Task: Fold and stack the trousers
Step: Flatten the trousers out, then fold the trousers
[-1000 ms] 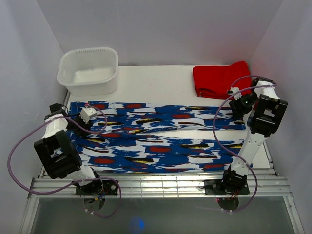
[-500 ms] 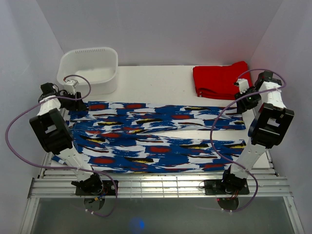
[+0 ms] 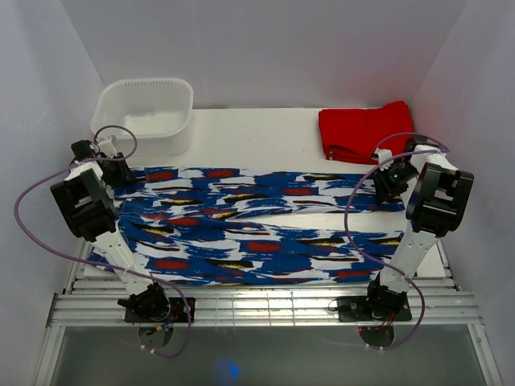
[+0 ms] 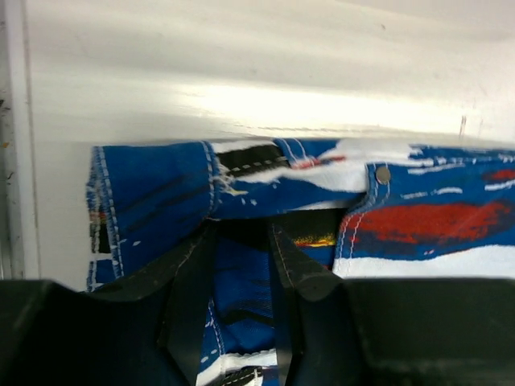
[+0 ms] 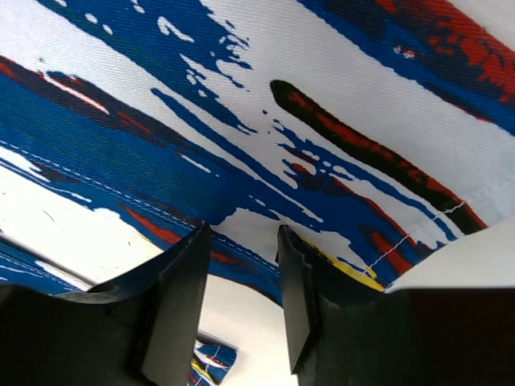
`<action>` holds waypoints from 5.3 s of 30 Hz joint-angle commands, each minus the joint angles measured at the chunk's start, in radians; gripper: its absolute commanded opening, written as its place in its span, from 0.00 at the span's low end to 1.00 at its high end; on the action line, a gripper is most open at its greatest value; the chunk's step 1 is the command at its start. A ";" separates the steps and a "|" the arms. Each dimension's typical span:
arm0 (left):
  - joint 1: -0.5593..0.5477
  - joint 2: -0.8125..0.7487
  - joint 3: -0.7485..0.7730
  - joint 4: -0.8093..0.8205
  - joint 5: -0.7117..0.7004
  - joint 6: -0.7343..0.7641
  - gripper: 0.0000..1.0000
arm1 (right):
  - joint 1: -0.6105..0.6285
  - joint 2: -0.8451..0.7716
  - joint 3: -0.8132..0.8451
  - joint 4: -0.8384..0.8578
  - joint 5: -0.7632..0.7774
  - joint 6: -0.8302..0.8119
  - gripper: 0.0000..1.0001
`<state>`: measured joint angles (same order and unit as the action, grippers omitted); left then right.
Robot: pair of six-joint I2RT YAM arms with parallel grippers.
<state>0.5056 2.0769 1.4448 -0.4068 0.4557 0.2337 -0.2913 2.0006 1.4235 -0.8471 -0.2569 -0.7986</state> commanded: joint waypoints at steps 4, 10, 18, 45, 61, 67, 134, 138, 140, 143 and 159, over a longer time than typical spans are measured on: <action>0.065 0.017 0.080 0.062 -0.062 -0.123 0.51 | 0.024 0.084 0.095 0.053 0.028 0.029 0.57; 0.067 -0.237 -0.041 0.003 0.246 0.083 0.62 | 0.024 -0.089 0.120 -0.079 -0.061 -0.037 0.65; 0.060 -0.494 -0.228 -0.232 0.268 0.370 0.64 | 0.026 -0.342 -0.105 -0.277 -0.045 -0.208 0.59; 0.050 -0.376 -0.436 -0.262 0.143 0.352 0.57 | 0.038 -0.165 -0.298 0.204 0.335 -0.209 0.42; -0.042 -0.351 -0.127 -0.386 0.276 0.429 0.57 | 0.121 -0.035 0.218 -0.056 -0.061 -0.064 0.46; -0.098 -0.186 -0.040 -0.265 0.207 0.306 0.57 | 0.219 0.102 0.233 0.060 0.044 -0.021 0.43; 0.014 0.232 0.425 -0.782 0.117 1.348 0.33 | 0.084 0.374 0.523 -0.260 -0.048 -0.857 0.88; 0.014 0.224 0.416 -0.784 0.106 1.351 0.33 | 0.084 0.489 0.638 -0.446 -0.079 -0.794 0.62; 0.013 0.221 0.411 -0.785 0.104 1.354 0.33 | 0.083 0.507 0.613 -0.461 -0.082 -0.763 0.61; 0.011 0.216 0.404 -0.791 0.103 1.352 0.32 | 0.083 0.497 0.549 -0.461 -0.096 -0.766 0.50; 0.073 0.108 0.519 -0.667 0.307 1.060 0.00 | -0.020 0.201 0.611 -0.293 -0.208 -0.630 0.08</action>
<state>0.5335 2.2932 1.9072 -1.1282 0.6857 1.3785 -0.2676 2.3631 2.0537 -1.2026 -0.4164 -1.4551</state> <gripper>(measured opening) 0.197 0.091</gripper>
